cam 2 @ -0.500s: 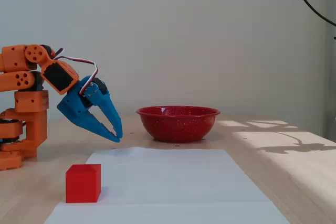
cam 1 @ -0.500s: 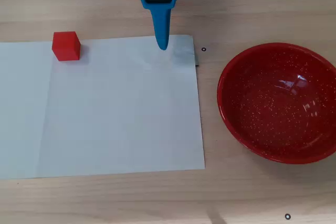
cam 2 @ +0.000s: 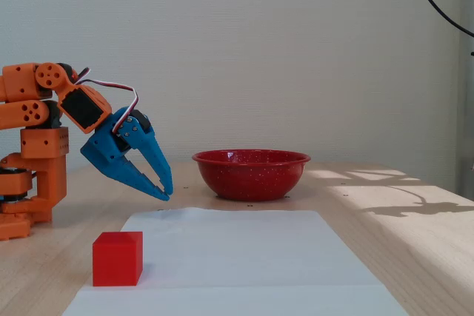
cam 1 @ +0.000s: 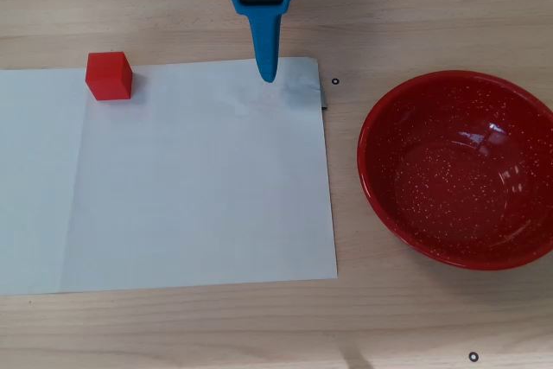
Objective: Grasp the red cube and put it in the red bowl
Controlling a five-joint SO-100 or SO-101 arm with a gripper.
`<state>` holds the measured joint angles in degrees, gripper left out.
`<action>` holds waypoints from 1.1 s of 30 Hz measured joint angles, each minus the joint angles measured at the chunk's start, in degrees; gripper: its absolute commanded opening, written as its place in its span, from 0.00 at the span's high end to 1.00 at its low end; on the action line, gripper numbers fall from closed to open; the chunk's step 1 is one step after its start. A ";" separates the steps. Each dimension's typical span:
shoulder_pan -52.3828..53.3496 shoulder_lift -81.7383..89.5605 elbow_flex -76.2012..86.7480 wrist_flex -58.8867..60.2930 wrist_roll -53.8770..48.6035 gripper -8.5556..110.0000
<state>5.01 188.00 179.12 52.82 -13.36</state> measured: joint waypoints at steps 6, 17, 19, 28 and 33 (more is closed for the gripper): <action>0.00 -0.79 -1.93 1.67 3.08 0.92; -0.09 -16.96 -19.34 14.41 7.38 0.92; -0.09 -20.13 -23.64 16.96 9.49 0.92; -6.15 -31.73 -41.04 26.46 20.30 0.92; -10.46 -41.66 -52.82 32.61 24.79 0.92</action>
<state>-5.45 146.34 126.30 85.43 11.43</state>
